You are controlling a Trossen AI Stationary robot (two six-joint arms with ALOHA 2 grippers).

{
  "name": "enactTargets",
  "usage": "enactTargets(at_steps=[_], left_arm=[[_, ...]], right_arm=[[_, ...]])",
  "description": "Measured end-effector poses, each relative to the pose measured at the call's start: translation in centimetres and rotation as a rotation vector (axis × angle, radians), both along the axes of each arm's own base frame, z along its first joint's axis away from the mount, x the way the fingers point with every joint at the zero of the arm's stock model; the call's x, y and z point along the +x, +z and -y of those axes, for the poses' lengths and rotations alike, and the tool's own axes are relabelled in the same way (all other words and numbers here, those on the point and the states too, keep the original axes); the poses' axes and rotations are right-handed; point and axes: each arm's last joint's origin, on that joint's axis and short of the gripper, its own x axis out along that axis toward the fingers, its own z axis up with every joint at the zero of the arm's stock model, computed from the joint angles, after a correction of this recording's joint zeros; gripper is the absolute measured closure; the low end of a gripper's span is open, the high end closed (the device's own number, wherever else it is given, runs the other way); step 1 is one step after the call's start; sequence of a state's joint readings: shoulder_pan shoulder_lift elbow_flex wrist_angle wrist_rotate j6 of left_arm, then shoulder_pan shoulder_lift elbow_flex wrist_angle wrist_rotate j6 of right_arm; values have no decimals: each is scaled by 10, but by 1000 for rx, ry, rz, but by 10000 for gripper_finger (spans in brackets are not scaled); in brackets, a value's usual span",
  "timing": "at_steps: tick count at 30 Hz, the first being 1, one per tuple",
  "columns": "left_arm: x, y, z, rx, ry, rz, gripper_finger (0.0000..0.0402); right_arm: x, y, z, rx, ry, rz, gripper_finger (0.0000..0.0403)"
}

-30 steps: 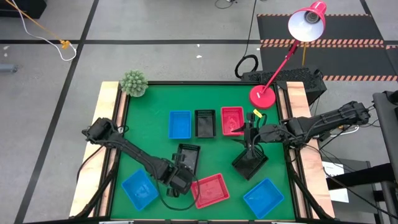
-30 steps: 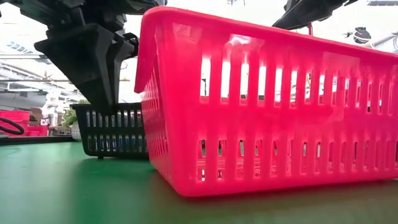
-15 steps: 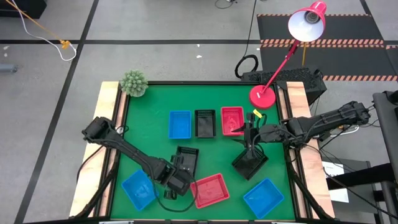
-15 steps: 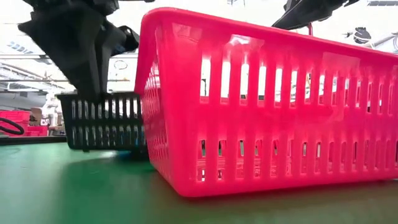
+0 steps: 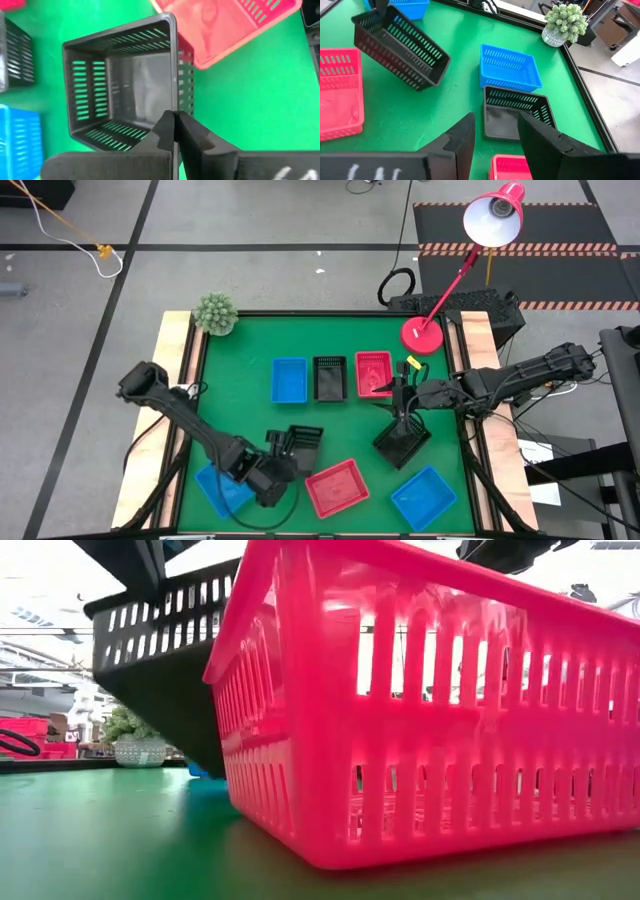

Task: Stack baskets by color
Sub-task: Stack the bottom left black bin on top of the top black bin

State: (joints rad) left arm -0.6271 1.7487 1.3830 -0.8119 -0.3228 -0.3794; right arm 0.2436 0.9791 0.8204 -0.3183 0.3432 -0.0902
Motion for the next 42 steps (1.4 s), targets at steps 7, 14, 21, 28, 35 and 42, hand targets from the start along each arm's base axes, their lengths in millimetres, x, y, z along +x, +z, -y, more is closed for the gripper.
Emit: enactTargets(at_steps=[7, 14, 21, 28, 35, 42], left_arm=[[-7, 17, -2, 92, -9, 104, 395], [-2, 19, -10, 223, -41, 145, 395], [16, 26, -35, 305, 5, 176, 394], [37, 60, -54, 354, 36, 279, 394], [49, 94, -73, 423, 93, 362, 395], [58, 118, -97, 437, 159, 403, 396]], right_arm=[[0, 0, 0, 9, -5, 1, 261], [0, 0, 0, 21, -13, 0, 261], [-17, -1, 5, 36, -54, -66, 261], [-44, 6, 12, 142, -137, -67, 261], [-62, 8, 16, 191, -177, -81, 261], [-67, 11, 17, 179, -166, -66, 261]])
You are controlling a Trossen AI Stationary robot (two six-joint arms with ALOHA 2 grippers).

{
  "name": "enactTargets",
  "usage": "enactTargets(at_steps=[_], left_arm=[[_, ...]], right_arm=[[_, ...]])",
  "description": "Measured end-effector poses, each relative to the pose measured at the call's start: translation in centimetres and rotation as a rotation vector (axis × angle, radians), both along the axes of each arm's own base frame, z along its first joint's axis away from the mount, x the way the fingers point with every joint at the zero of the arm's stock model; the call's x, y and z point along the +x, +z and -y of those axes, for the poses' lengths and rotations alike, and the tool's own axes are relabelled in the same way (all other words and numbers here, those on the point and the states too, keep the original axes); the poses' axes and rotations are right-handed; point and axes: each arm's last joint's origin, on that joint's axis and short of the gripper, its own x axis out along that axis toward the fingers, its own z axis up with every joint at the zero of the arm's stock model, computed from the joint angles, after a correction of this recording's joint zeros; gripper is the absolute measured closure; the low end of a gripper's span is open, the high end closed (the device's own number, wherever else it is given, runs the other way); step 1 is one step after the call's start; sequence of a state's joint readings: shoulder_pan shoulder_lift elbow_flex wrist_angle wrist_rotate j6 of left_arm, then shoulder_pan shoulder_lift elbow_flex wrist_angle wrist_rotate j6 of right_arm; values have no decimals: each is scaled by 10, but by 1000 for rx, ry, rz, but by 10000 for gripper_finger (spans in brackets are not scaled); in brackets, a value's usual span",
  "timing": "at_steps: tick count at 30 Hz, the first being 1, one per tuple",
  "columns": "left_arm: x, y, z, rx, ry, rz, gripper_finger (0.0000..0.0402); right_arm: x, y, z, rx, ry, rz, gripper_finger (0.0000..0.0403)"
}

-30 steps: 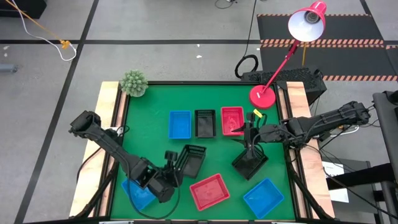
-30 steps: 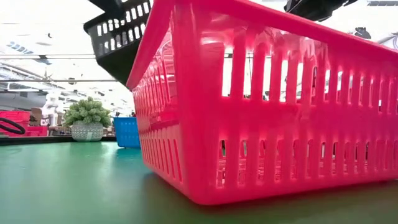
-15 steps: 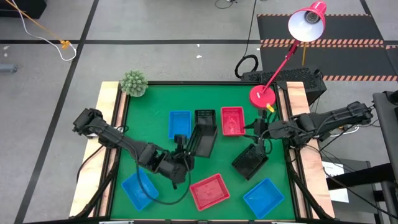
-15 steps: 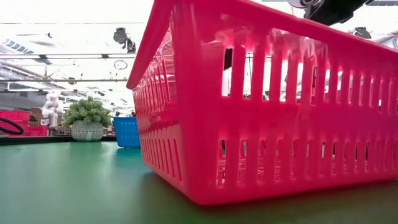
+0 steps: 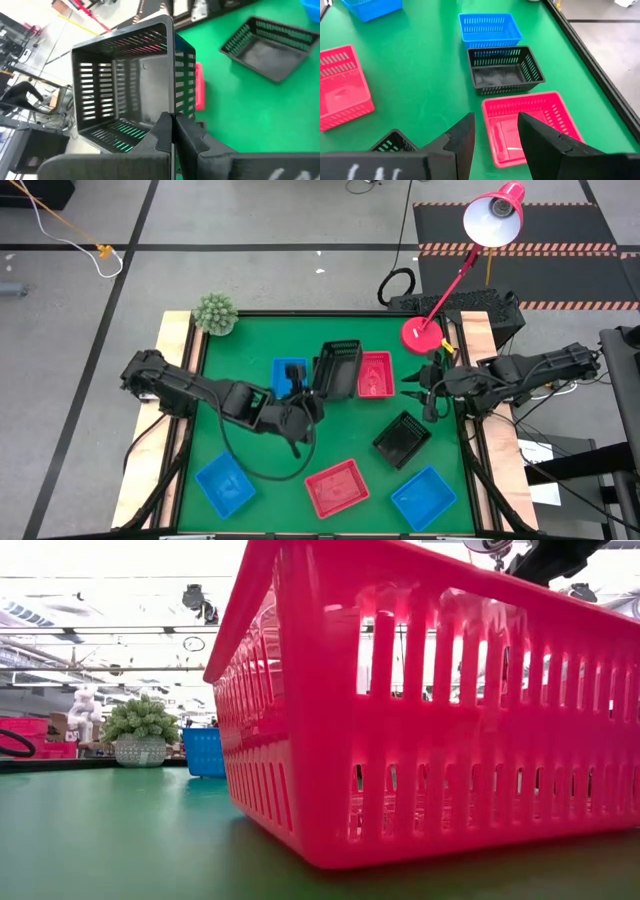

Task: Stack baskets by color
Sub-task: Stack the bottom left black bin on top of the top black bin

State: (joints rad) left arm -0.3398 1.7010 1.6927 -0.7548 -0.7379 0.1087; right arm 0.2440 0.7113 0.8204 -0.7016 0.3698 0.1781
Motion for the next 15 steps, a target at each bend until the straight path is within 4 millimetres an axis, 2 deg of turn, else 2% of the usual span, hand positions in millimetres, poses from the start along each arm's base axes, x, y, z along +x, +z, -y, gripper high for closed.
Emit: enactTargets(at_steps=[3, 7, 15], left_arm=[[5, -2, -7, 21, 39, -4, 397], [17, -18, -11, 26, 75, -39, 396], [45, -73, -17, 60, 156, -186, 395]], right_arm=[[-2, 1, 0, -7, 6, 9, 261], [-4, 3, 2, -27, -13, 24, 261], [-5, 3, 3, -40, -27, 29, 261]])
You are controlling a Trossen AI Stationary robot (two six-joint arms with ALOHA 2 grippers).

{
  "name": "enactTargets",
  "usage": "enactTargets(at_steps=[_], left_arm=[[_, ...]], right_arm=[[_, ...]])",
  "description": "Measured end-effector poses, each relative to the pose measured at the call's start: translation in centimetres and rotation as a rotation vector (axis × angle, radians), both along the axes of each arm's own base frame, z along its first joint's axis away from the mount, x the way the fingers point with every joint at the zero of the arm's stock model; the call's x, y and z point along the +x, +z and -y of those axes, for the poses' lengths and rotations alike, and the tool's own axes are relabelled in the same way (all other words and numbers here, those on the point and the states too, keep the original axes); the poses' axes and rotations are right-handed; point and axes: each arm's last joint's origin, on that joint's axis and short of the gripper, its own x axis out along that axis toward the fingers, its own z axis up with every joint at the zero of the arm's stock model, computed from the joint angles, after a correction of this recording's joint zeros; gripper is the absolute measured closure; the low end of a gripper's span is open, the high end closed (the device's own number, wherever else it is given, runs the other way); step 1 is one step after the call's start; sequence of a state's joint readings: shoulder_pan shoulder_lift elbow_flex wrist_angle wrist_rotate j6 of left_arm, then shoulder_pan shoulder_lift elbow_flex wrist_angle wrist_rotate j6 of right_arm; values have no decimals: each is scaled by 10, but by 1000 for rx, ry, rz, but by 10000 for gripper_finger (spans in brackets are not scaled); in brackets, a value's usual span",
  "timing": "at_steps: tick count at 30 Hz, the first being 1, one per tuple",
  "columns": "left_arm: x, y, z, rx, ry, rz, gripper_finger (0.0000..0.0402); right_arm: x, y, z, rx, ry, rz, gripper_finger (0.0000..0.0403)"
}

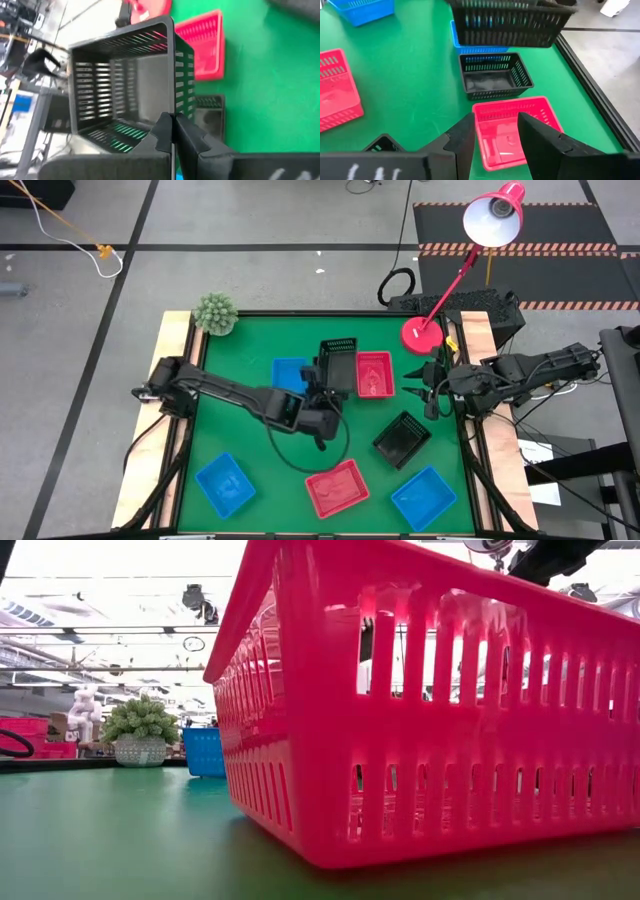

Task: Stack baskets by color
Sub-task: Stack the bottom left black bin on top of the top black bin

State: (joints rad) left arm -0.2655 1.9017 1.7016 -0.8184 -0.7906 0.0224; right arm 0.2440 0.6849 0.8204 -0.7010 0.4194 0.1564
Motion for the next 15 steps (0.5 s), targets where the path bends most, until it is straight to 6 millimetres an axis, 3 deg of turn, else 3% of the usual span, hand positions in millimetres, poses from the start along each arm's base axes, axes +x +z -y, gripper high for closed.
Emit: enactTargets(at_steps=[6, 15], left_arm=[[16, -38, -4, 20, 24, -103, 397], [22, -58, -9, -8, 38, -159, 396]], right_arm=[[0, 0, 0, 4, -3, 2, 261], [0, -6, 0, 2, -4, -17, 261]])
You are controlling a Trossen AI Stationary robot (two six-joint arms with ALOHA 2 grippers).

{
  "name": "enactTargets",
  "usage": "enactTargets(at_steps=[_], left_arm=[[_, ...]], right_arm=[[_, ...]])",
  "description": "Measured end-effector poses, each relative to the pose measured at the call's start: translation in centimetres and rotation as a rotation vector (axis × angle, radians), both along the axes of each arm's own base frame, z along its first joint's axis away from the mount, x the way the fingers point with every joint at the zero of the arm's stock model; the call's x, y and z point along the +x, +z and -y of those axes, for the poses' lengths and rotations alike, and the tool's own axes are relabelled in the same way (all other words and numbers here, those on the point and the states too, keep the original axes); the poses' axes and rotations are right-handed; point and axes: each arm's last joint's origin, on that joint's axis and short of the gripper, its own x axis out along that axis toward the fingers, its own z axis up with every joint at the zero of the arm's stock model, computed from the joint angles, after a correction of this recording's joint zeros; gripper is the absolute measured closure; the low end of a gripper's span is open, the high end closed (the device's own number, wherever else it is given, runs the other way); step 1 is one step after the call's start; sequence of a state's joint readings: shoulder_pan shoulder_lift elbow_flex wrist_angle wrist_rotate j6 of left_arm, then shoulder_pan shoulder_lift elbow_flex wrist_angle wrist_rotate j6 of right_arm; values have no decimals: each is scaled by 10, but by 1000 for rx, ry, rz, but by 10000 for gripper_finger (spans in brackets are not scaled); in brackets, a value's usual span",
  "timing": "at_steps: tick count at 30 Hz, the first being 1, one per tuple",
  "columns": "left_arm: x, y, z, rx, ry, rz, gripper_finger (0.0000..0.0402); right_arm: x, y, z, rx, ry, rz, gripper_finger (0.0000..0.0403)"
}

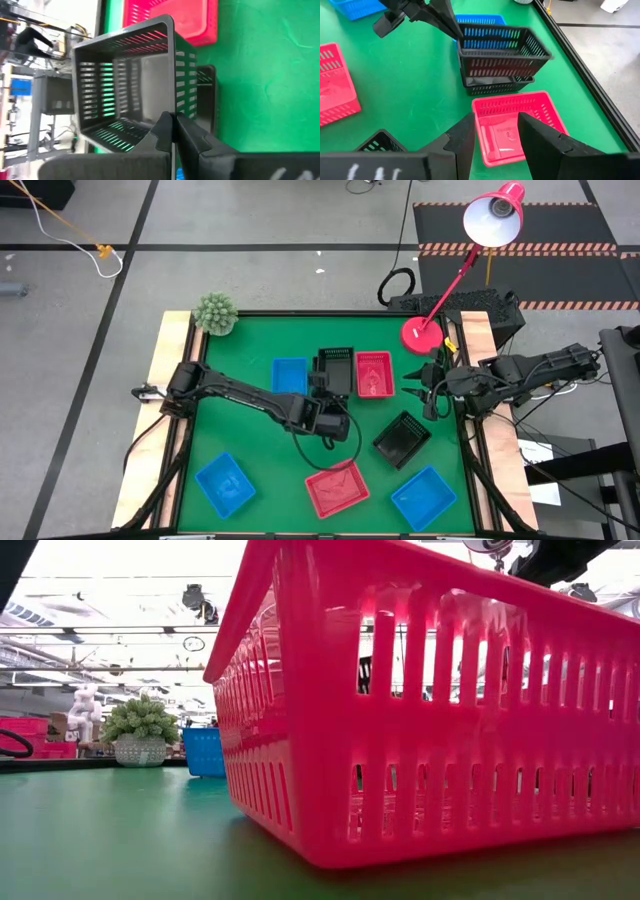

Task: Stack baskets by color
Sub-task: Stack the bottom left black bin on top of the top black bin

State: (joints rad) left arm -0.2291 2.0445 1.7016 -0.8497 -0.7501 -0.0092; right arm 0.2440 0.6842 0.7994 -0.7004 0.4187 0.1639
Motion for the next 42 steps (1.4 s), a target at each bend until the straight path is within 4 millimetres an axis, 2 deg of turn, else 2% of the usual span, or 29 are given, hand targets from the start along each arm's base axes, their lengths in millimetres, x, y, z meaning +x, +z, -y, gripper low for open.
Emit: enactTargets(at_steps=[7, 20, 26, 42], left_arm=[[-6, -2, -1, -9, 13, -60, 396], [-4, -5, -12, -70, 55, -44, 393], [3, -21, -16, -71, 55, -75, 396], [8, -33, -26, -107, 71, -102, 367]], right_arm=[[0, 0, 0, 6, -4, 4, 261], [2, 3, -1, 1, 7, 34, 261], [2, 3, -1, 0, 7, 33, 261], [2, 2, -1, -6, 12, 31, 261]])
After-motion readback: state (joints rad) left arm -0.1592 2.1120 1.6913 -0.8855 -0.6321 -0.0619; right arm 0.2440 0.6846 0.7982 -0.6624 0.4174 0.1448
